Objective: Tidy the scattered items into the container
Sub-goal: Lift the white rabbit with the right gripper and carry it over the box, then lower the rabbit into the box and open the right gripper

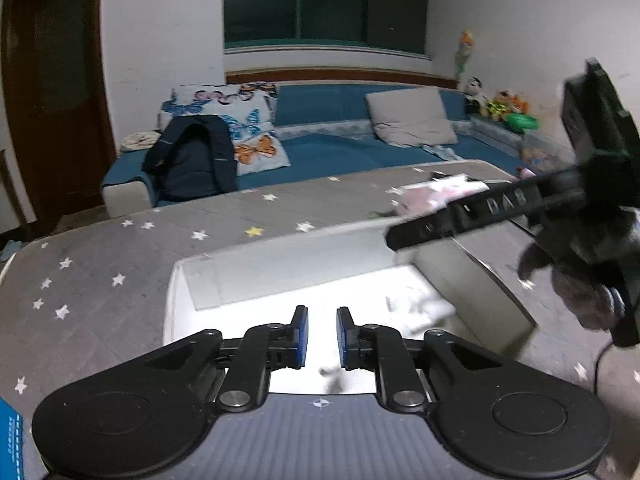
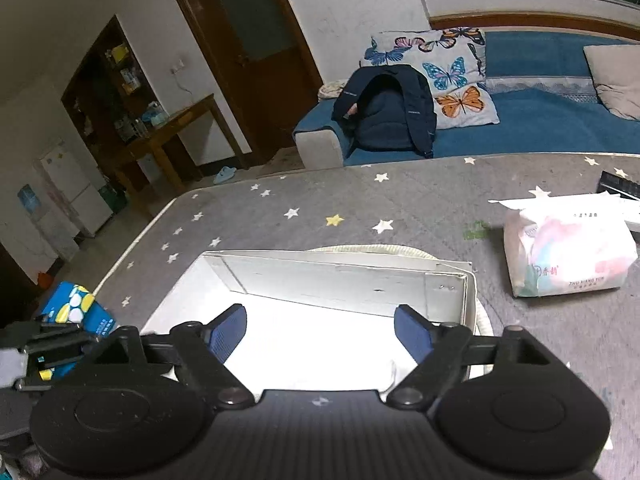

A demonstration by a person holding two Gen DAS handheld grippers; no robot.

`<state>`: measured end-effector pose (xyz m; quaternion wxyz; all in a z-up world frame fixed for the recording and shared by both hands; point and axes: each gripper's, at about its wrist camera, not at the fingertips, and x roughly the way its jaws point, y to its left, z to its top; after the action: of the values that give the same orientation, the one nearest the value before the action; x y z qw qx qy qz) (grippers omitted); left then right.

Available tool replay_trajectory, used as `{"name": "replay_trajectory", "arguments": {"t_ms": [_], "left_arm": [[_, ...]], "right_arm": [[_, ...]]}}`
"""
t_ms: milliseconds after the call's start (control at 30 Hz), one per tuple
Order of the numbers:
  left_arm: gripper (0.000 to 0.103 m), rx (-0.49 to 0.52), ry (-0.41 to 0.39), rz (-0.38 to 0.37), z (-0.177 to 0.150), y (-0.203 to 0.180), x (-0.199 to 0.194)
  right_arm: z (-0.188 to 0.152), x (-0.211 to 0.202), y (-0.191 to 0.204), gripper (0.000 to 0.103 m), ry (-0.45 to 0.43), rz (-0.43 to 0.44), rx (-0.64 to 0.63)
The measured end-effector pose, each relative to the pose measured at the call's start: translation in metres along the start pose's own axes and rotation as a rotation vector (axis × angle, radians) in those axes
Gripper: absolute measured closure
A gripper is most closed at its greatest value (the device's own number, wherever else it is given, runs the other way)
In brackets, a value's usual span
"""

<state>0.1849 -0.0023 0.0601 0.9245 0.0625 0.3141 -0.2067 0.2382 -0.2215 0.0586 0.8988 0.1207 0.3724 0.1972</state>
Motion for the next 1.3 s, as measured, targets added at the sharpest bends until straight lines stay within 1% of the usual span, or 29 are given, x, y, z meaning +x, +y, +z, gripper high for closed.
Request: {"name": "replay_trajectory", "arguments": {"t_ms": [267,333,367,400,467,633,767,800,900,1000,1200,1233,1300], "left_arm": [[0.084,0.046,0.025,-0.050,-0.018,-0.013,-0.012],[0.081,0.070,0.039,-0.039,-0.021,-0.017,-0.011],[0.080,0.078,0.043,-0.029,-0.023,-0.019,-0.011],[0.080,0.081,0.047,-0.024,-0.023,-0.019,-0.009],[0.080,0.076,0.053,-0.018,-0.023,-0.017,-0.005],[0.080,0.055,0.097,0.016,-0.025,-0.010,0.009],[0.080,0.041,0.110,0.007,-0.027,-0.006,0.013],[0.083,0.043,0.110,0.006,-0.027,-0.006,0.013],[0.091,0.052,0.109,0.005,-0.028,-0.005,0.014],[0.095,0.054,0.104,0.013,-0.026,-0.005,0.015],[0.098,0.036,0.093,0.038,-0.019,0.003,0.020],[0.098,0.018,0.097,0.019,-0.017,0.005,0.021],[0.096,-0.024,0.105,-0.051,-0.014,0.010,0.021]], "right_arm": [[-0.014,-0.024,0.006,0.016,-0.015,0.019,-0.003],[-0.017,-0.029,0.004,0.016,-0.019,0.068,0.025],[-0.018,-0.032,0.002,0.014,-0.020,0.099,0.051],[-0.019,-0.035,0.000,0.008,-0.022,0.123,0.074],[-0.022,-0.040,-0.002,0.005,-0.030,0.159,0.094],[-0.026,-0.047,-0.005,0.005,-0.034,0.171,0.098],[-0.031,-0.051,-0.010,0.005,-0.039,0.199,0.130],[-0.032,-0.051,-0.011,0.005,-0.038,0.203,0.134],[-0.034,-0.049,-0.012,0.005,-0.030,0.170,0.126],[-0.037,-0.046,-0.015,0.005,-0.028,0.152,0.119],[-0.041,-0.043,-0.017,0.005,-0.028,0.128,0.101],[-0.042,-0.043,-0.016,0.005,-0.030,0.122,0.094],[-0.042,-0.044,-0.016,0.005,-0.031,0.117,0.084]]}}
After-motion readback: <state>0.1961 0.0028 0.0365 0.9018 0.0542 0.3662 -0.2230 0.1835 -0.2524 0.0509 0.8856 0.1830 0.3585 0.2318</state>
